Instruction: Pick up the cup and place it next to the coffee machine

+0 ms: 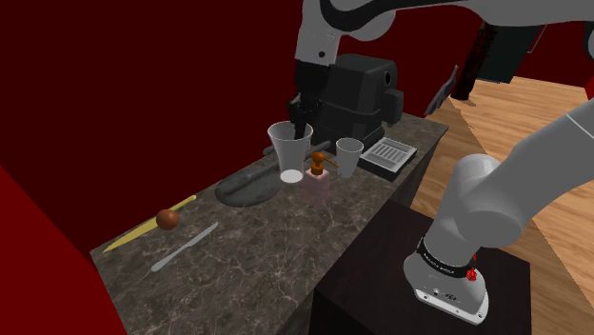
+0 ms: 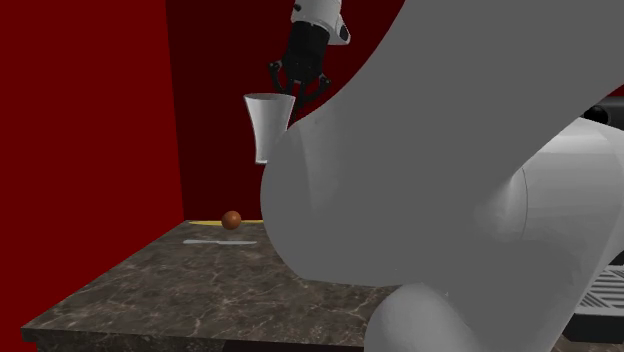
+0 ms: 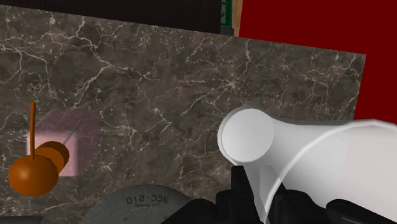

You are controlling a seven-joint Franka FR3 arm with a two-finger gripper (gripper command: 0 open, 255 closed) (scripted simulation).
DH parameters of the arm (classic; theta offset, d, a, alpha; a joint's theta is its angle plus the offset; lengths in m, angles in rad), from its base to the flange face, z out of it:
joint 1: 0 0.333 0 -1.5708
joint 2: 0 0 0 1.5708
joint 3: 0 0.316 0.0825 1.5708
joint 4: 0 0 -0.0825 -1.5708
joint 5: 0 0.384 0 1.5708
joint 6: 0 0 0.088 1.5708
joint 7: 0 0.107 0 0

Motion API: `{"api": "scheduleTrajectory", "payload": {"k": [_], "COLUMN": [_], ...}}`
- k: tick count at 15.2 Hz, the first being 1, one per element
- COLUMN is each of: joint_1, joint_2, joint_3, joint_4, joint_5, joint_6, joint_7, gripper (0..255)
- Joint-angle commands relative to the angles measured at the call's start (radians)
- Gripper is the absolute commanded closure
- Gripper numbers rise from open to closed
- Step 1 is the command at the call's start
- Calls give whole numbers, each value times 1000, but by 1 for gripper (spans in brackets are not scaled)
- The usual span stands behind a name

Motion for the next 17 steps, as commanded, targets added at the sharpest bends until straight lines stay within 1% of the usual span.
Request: {"api": "scheduleTrajectory", "payload": {"k": [1,17], "joint_1": [0,2], "joint_2": [2,41], "joint_3": [-1,-11], "joint_4": [30,277], "joint_5": [-2,-10], "joint_6": [-27,-229], "joint_7": [8,57], "gripper": [255,255]}}
